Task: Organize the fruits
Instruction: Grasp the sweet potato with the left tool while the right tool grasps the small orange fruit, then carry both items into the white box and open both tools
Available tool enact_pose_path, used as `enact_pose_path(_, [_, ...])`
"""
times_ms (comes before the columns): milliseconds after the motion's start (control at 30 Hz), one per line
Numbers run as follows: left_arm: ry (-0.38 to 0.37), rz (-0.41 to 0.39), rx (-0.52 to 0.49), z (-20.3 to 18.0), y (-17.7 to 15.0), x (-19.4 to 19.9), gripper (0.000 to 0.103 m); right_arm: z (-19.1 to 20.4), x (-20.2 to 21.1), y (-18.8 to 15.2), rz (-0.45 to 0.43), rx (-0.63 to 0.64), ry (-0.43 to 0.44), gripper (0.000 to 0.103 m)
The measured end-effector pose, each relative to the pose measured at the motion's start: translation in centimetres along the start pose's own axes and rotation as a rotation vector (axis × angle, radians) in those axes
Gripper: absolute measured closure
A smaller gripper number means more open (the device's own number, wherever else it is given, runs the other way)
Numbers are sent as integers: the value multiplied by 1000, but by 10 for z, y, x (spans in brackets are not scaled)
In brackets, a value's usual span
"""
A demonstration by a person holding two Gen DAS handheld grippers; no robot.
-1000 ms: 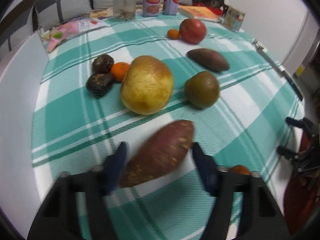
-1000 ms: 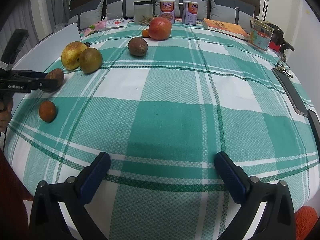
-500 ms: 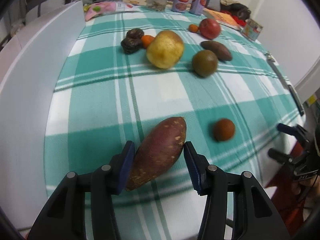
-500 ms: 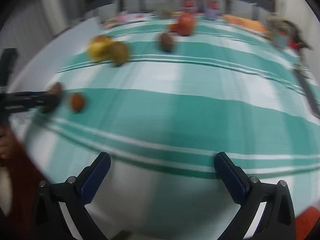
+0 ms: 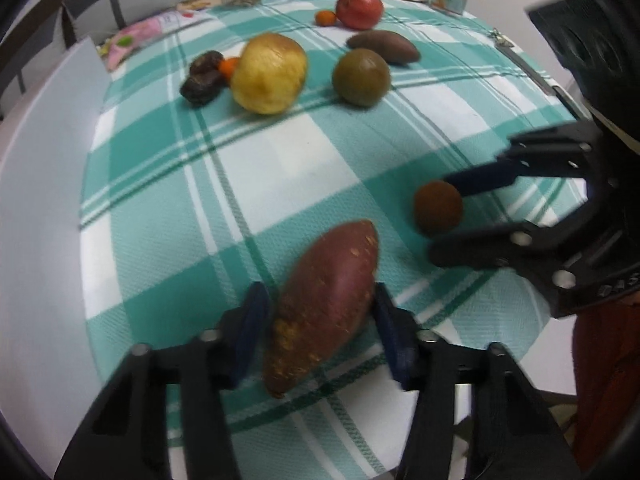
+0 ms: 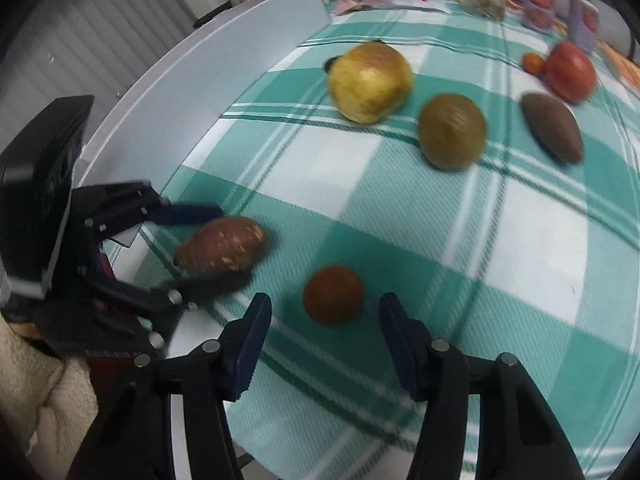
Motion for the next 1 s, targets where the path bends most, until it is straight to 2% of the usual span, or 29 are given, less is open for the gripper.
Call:
enact_pose_path(67, [-1, -13, 36, 2, -1, 1, 54, 2, -6, 4, 24, 17, -31, 63])
enact_pose_path(100, [-10, -15, 67, 4, -1, 1, 54, 2, -9, 5, 29, 19, -45, 73])
enact_pose_path(267, [-62, -58, 269, 25, -1, 22, 60, -2, -6, 11, 46, 23, -66, 74])
enact_pose_path(367, [-114, -120, 405, 52, 3, 61, 61, 9, 13, 20, 28, 14, -36, 74])
enact_pose_path(433, [-135, -184, 487, 78, 7, 93, 61, 32, 34, 41, -4, 51, 5, 74])
enact_pose_path(500, [-119, -237, 561, 114, 11, 122, 61, 57, 45, 66, -32, 102, 26, 74])
enact_pose_path(633, [-49, -269, 649, 177, 14, 145, 61, 117, 54, 136, -100, 173, 106, 74])
enact_pose_path(733, [-14, -301, 721, 222, 10, 159, 61, 152, 44, 179, -141, 197, 147, 74])
enact_pose_path(800, [36, -306, 754, 250, 2, 163, 61, 173, 25, 203, -133, 186, 176, 74])
enact_pose_path(867, [96, -281, 785, 270, -10, 154, 61, 189, 2, 220, -101, 153, 210, 74])
enact_pose_path(1000, [195, -132, 838, 300, -46, 111, 60, 209, -52, 235, -10, 96, 252, 74])
Point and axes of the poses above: each gripper's, at about its wrist camera, not at the fingertips, and x roughly against the way its jaws point, z to its left, y to its top, the point moved 7 cm from there along -x, roughly the way its jaws point, and after that the axes turned 11 degrees about y, right-handed, at the moved point
